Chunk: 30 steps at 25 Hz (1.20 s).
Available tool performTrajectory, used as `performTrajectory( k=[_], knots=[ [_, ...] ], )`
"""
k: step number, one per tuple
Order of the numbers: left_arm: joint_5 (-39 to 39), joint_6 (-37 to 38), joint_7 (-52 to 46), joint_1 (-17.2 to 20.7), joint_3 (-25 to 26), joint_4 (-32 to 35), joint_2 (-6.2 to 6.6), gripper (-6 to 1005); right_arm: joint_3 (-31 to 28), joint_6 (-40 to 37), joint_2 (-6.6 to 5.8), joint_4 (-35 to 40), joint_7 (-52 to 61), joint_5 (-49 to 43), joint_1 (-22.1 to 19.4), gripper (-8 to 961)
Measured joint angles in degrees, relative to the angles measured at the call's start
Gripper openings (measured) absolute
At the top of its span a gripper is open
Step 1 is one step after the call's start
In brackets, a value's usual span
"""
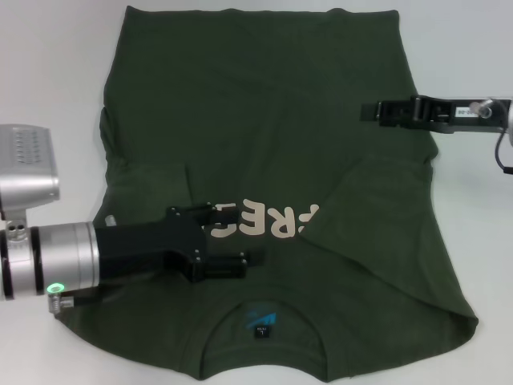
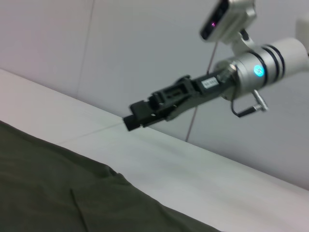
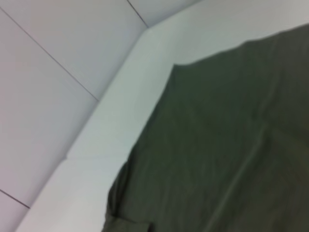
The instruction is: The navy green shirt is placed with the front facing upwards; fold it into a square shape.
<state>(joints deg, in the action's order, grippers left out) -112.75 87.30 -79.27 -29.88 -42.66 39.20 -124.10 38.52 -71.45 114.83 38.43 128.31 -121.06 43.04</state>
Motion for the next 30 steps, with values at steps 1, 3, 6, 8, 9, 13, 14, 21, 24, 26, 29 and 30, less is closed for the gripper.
performTrajectory(
  k=[1, 3, 6, 8, 9, 13, 14, 21, 24, 26, 29, 30],
  knots=[
    [0.0, 0.1, 0.0, 0.1, 0.6, 0.0, 0.01, 873, 0.0, -0.6, 0.00, -0.1, -1.6, 1.8, -0.8, 372],
    [0.0, 0.7, 0.0, 0.4, 2.0, 0.2, 0.08, 873, 0.0, -1.9, 0.25, -0.4, -4.8, 4.9, -2.4, 416],
    [0.0, 1.7, -1.1, 1.3, 5.3, 0.7, 0.31, 873, 0.0, -4.7, 1.09, -0.6, -10.9, 8.7, -5.1, 482],
    [-0.3, 2.0, -2.6, 2.0, 6.6, 1.4, 0.49, 873, 0.0, -6.8, 1.93, -0.7, -14.8, 10.9, -6.7, 527],
    [-0.4, 2.1, -3.3, 2.5, 6.9, 1.8, 0.55, 873, 0.0, -7.8, 2.43, -0.7, -16.8, 12.0, -7.5, 549],
    [-1.0, 1.4, -7.4, 5.2, 7.7, 5.2, 0.60, 874, 0.3, -10.8, 4.25, -2.3, -24.0, 14.5, -9.2, 826],
    [-1.1, 1.3, -7.9, 5.6, 8.0, 5.8, 0.60, 874, 0.5, -11.0, 4.41, -3.3, -25.5, 14.5, -9.2, 847],
    [-4.2, 1.2, -13.6, 8.9, 12.1, 11.2, 0.56, 874, 2.0, -9.8, 4.59, -6.8, -28.4, 14.3, -8.5, 901],
    [-6.8, 1.1, -16.8, 9.4, 14.9, 12.4, 0.56, 874, 1.5, -9.7, 4.55, -7.0, -28.1, 14.7, -8.4, 899],
    [-8.3, 1.1, -18.2, 9.8, 16.4, 12.9, 0.58, 874, 1.5, -9.7, 4.47, -6.8, -27.8, 14.9, -8.3, 899],
    [-9.6, 1.2, -18.8, 10.8, 17.5, 14.1, 0.37, 874, 1.5, -9.7, 4.44, -6.7, -27.7, 15.4, -8.1, 899],
    [-9.9, 1.2, -18.8, 11.3, 17.6, 14.8, 0.23, 874, 1.5, -9.7, 4.40, -6.7, -27.7, 15.4, -7.9, 899]
  ],
)
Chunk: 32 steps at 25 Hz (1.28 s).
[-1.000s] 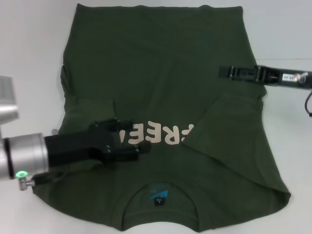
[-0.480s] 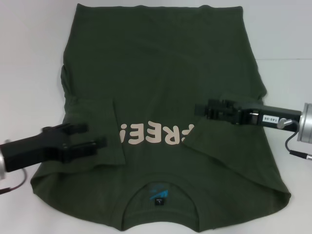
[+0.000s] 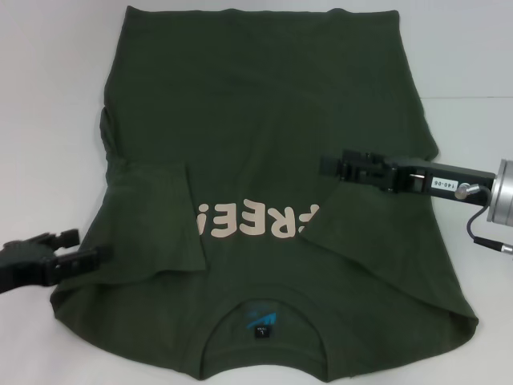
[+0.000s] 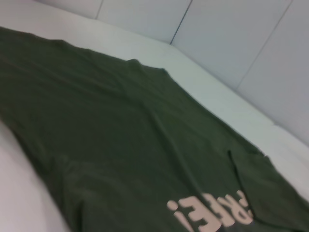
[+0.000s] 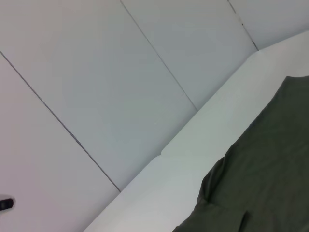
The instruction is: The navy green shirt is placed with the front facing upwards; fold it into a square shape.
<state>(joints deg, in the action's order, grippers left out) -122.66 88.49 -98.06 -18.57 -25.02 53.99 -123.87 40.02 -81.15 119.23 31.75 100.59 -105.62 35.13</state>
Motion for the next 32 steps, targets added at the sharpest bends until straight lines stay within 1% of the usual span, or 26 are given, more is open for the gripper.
performTrajectory(
  k=[3, 10, 16, 32],
  knots=[
    [-1.7, -0.1, -0.1, 0.9, 0.1, 1.3, -0.17, 874, 0.0, 0.0, -0.13, -0.2, 0.1, 0.0, 0.4, 900],
    [-7.7, -0.8, -0.5, 0.8, 0.7, 2.8, -0.09, 874, 0.1, 0.0, -0.15, 0.0, 1.3, 0.1, 0.7, 900],
    [-10.5, -4.1, -0.6, 0.7, 0.5, 2.9, -0.07, 874, 0.1, -0.2, -0.25, 0.0, 1.5, 0.4, 1.0, 899],
    [-12.5, -4.6, -0.6, 0.6, -1.1, 2.4, -0.11, 873, 0.1, -0.4, -0.37, 0.1, 2.2, 0.5, 1.6, 900]
  ],
)
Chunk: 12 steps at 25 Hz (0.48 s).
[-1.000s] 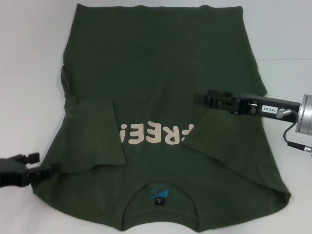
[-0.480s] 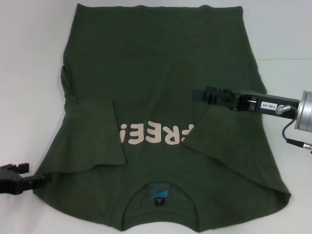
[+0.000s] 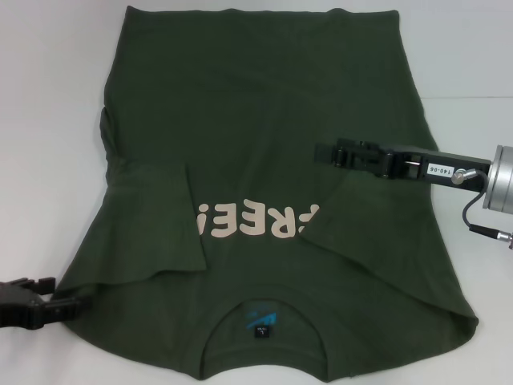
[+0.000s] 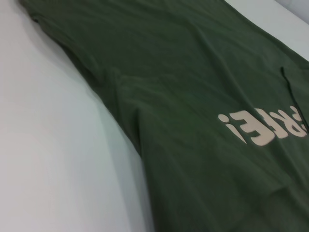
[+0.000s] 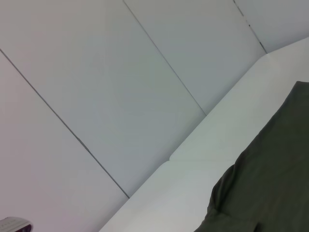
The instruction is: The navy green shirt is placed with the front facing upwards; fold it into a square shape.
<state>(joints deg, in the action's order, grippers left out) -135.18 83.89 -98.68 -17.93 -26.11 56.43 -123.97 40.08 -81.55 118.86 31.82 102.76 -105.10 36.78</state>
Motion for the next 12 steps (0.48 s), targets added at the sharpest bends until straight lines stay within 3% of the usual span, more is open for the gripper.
performTrajectory(
  k=[12],
  knots=[
    [-0.8, 3.0, 0.0, -1.1, -2.5, -0.2, -0.04, 873, 0.0, -0.2, -0.10, 0.0, 0.0, 0.2, 0.0, 900]
  ],
)
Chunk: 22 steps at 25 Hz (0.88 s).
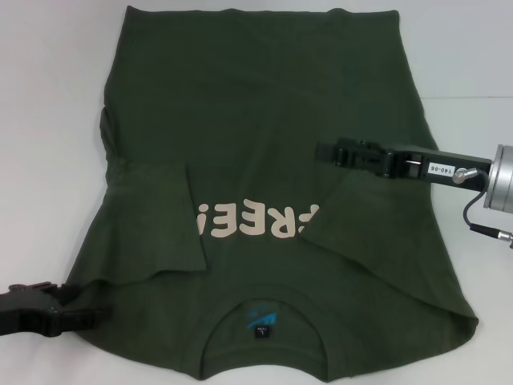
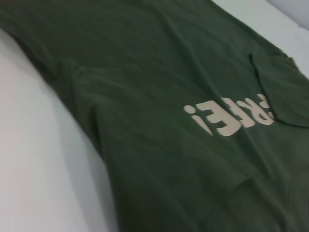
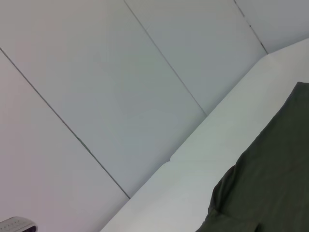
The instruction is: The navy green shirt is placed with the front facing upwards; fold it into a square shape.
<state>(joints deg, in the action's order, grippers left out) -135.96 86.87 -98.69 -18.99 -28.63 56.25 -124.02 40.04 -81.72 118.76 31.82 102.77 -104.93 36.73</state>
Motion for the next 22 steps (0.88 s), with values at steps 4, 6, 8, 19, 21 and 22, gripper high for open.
performTrajectory(
  k=[4, 6, 8, 19, 21, 22],
  knots=[
    [-0.1, 0.9, 0.0, -0.4, 0.0, 0.0, 0.00, 873, -0.1, 0.0, -0.09, 0.0, 0.0, 0.5, -0.3, 900],
    [0.1, 1.5, 0.0, -0.5, 0.0, 0.2, 0.00, 873, -0.1, 0.0, -0.15, 0.0, 0.0, 0.6, -0.4, 900],
    [0.2, 1.9, 0.0, -0.5, 0.1, 0.5, 0.01, 873, -0.1, 0.0, -0.19, 0.0, 0.0, 0.6, -0.4, 899],
    [0.0, 2.2, -0.1, -0.3, 0.9, 2.2, 0.10, 873, 0.0, 0.3, -0.23, -0.1, 0.0, 0.6, -0.4, 898],
    [-0.1, 2.1, -0.5, 0.1, 1.3, 3.3, 0.10, 873, 0.0, 0.4, -0.23, -0.2, -0.2, 0.6, -0.4, 898],
    [-0.2, 2.1, -0.7, 0.4, 1.5, 4.1, 0.09, 873, 0.0, 0.4, -0.23, -0.2, -0.2, 0.6, -0.4, 898]
  ],
)
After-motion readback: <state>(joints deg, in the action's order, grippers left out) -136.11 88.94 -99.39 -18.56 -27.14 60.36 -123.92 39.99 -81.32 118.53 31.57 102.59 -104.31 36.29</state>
